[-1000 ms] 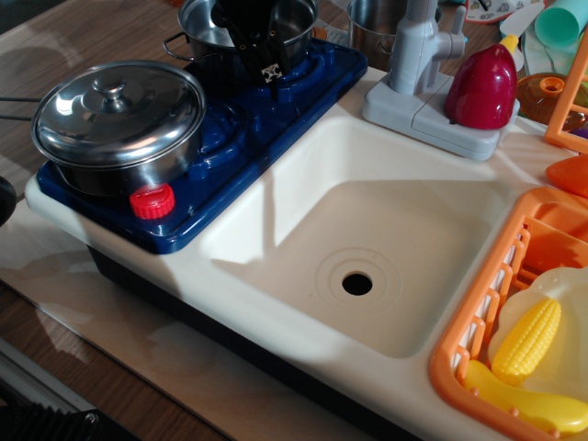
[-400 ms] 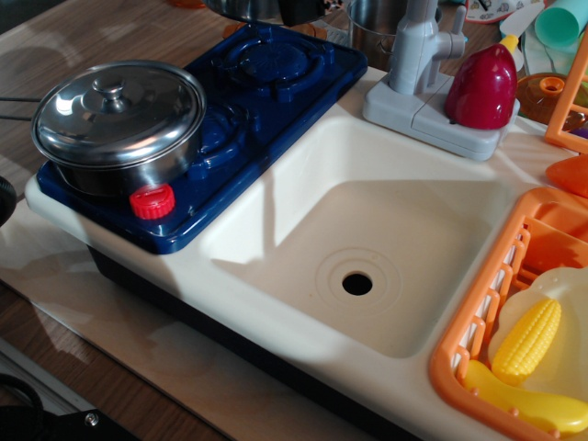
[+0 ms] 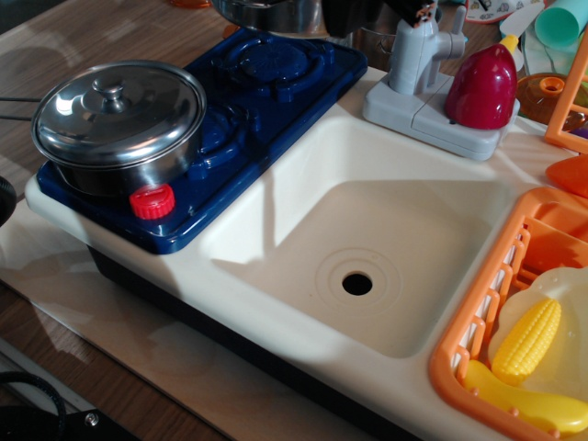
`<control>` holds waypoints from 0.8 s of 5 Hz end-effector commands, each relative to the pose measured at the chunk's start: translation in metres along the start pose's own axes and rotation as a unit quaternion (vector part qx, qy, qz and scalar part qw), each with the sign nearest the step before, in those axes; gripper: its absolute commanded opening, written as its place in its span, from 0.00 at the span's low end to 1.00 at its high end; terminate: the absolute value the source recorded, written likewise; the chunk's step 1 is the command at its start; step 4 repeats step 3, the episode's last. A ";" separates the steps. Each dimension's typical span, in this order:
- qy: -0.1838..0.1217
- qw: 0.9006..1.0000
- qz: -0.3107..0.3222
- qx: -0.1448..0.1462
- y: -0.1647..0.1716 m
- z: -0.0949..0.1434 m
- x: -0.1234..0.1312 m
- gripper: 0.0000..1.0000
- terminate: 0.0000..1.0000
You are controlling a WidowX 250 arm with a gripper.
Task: Put pan from stove to sink
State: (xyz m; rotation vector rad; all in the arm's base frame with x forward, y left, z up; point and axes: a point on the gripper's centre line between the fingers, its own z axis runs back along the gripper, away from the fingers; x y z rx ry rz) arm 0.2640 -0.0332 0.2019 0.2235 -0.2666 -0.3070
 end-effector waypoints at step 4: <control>-0.025 0.997 0.075 0.007 -0.061 0.018 0.011 1.00 1.00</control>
